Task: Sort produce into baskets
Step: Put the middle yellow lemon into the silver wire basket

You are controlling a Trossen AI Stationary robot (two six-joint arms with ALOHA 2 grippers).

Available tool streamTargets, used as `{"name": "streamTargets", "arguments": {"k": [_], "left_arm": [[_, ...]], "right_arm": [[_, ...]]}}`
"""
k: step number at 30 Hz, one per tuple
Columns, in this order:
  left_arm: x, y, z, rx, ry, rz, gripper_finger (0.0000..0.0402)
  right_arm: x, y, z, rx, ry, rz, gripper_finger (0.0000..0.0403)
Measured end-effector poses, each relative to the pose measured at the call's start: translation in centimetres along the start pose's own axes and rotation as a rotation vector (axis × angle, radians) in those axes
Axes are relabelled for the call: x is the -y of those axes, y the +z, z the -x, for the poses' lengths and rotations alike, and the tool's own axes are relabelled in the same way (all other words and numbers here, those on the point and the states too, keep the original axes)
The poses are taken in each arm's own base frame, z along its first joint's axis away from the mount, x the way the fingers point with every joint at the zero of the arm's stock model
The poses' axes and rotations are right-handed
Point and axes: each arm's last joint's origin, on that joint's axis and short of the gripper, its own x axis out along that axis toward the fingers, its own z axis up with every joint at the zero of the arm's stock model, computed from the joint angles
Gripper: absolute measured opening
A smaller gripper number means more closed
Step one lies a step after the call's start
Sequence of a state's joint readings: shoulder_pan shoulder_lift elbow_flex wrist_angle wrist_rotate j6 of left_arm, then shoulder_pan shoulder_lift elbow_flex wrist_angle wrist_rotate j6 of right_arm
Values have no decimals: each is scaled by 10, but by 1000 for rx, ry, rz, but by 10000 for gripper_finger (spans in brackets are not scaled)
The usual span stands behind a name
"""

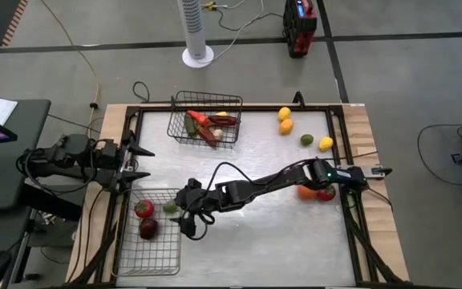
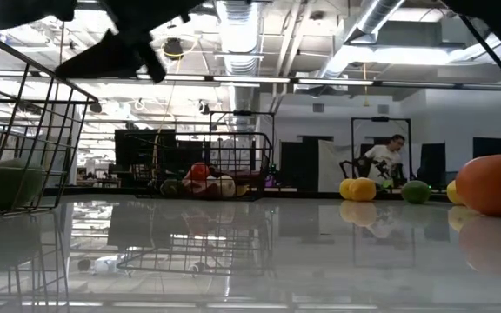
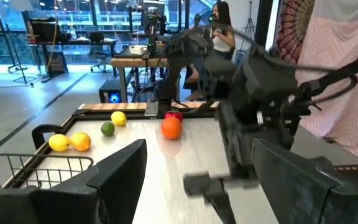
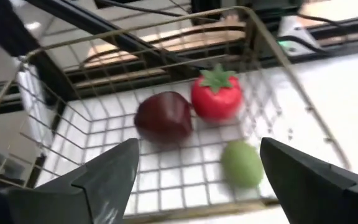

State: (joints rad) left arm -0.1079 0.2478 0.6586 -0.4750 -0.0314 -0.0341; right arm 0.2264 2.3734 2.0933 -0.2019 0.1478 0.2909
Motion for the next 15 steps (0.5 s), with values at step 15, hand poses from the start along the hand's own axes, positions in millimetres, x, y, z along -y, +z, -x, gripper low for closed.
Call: {"name": "streamTargets", "arguments": {"k": [15], "left_arm": [[0,-1,0,-15,-16,0,279]], "right_arm": [[-14,-10,59,-325,-309,93,349]]}}
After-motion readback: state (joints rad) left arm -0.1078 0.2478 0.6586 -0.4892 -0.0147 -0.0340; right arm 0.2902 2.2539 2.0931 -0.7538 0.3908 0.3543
